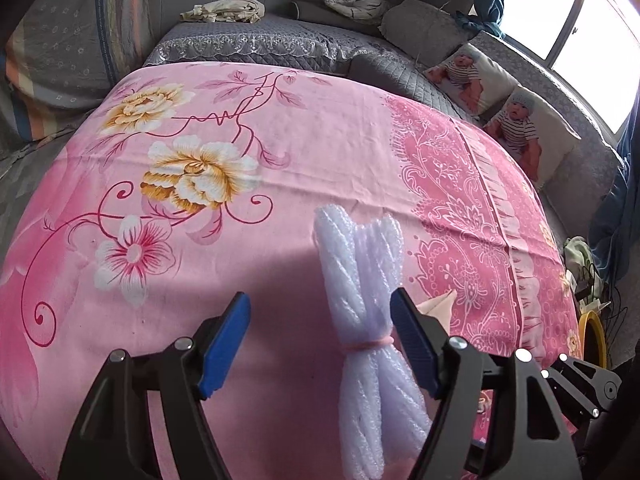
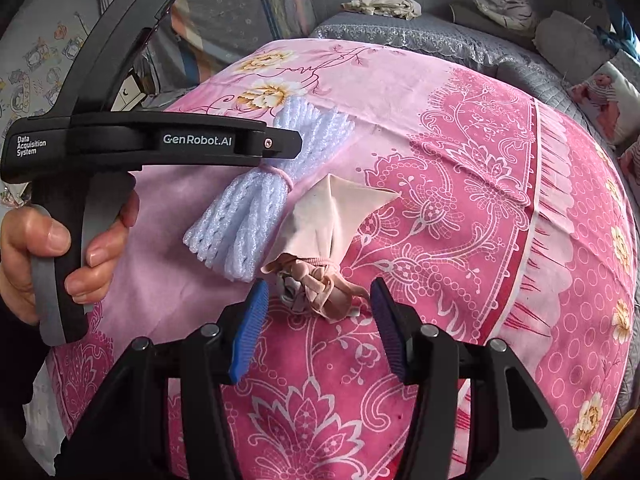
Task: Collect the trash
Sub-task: 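Grasp the white mesh bag with the left gripper while the right gripper grasps the beige cloth, then carry the white mesh bag and beige cloth over the yellow bin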
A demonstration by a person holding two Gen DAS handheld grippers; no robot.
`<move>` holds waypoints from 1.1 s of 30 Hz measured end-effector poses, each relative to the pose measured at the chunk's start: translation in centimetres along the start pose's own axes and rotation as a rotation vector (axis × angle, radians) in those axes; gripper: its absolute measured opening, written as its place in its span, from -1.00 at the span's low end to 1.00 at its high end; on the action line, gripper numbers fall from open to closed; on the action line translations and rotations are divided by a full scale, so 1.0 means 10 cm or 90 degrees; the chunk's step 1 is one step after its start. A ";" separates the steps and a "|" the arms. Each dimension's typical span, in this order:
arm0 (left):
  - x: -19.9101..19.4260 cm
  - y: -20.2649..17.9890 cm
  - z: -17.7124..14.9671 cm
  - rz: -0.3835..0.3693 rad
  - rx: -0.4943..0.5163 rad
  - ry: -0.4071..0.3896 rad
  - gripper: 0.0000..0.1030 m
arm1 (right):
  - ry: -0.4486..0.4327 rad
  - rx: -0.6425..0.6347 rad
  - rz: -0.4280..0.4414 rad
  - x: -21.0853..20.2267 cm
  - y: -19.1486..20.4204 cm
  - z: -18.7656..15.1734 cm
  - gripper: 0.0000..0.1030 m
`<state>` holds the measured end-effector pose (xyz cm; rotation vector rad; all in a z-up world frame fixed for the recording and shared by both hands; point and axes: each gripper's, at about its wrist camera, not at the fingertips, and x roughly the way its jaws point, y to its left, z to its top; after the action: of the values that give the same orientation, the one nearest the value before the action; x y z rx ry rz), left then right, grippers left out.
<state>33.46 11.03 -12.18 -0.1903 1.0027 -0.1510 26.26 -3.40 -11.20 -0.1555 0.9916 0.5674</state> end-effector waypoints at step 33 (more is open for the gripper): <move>-1.08 -0.92 -0.48 -0.025 0.086 -0.136 -0.68 | -0.030 0.105 -0.017 -1.14 -0.73 -0.79 -0.58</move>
<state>23.34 3.92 -3.68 -0.0997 0.7732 -0.2291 19.36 -16.86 -7.06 -0.0083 0.9851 0.4608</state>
